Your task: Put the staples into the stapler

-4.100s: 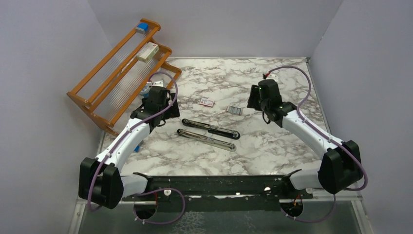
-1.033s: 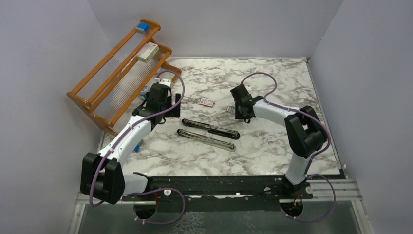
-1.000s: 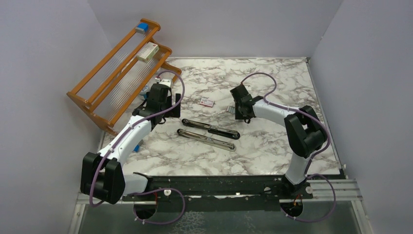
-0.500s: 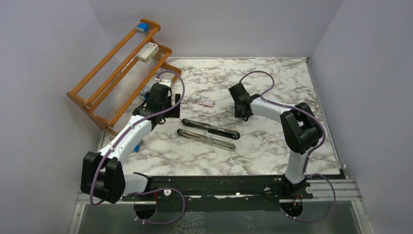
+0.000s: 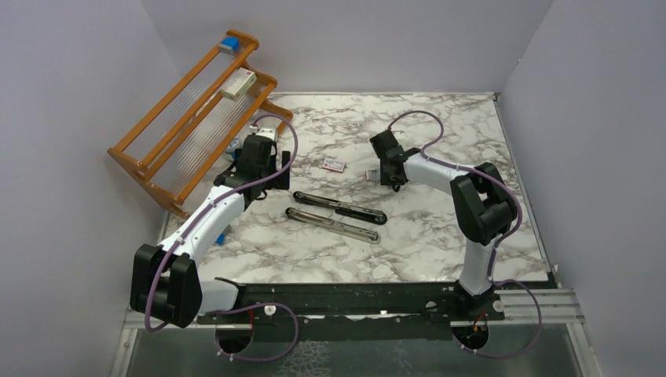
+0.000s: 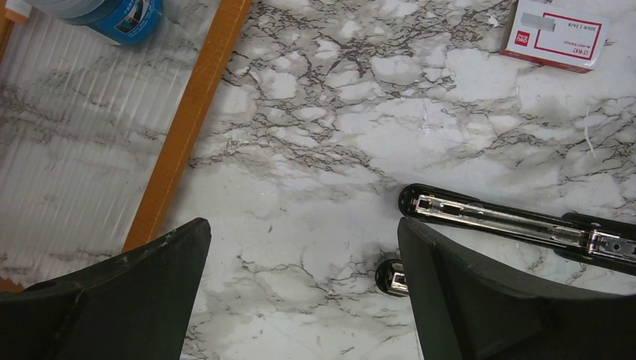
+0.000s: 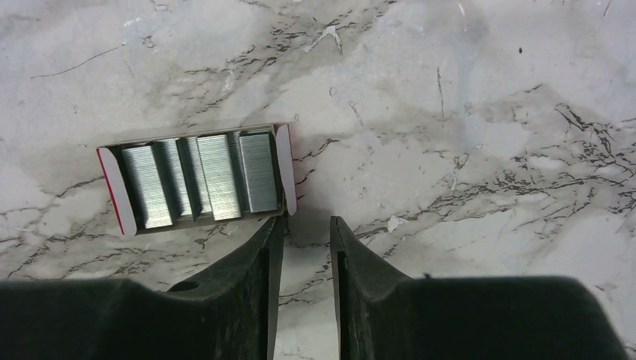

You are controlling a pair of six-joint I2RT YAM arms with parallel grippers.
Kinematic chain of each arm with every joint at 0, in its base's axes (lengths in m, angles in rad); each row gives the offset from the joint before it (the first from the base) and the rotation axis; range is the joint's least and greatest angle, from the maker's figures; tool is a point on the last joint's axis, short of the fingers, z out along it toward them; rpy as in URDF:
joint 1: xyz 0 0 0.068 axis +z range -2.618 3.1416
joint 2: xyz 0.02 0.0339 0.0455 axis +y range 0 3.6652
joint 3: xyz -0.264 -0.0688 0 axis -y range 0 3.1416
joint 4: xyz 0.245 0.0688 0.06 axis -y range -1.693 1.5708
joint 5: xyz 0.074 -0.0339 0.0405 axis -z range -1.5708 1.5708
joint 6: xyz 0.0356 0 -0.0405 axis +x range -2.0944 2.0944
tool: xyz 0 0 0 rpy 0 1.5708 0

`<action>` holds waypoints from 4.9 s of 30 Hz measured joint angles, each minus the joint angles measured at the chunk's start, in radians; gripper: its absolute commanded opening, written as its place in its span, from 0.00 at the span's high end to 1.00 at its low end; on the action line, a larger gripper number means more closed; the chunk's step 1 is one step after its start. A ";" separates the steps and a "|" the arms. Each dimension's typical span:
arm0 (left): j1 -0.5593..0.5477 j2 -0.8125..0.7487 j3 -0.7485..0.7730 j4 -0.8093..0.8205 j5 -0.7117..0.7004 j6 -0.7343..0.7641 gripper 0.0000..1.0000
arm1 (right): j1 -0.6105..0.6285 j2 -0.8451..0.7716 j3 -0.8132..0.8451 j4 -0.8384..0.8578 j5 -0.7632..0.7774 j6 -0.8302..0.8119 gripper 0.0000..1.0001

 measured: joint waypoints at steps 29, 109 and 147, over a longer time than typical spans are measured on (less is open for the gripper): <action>0.000 0.003 0.000 0.000 -0.022 0.002 0.02 | -0.006 -0.037 0.100 0.065 -0.230 -0.140 0.76; 0.000 0.032 0.000 -0.011 -0.022 0.008 0.03 | -0.043 0.018 0.078 0.026 -0.214 -0.129 0.76; 0.000 0.043 0.000 -0.012 -0.022 0.011 0.03 | -0.043 0.028 0.098 -0.016 -0.188 -0.119 0.76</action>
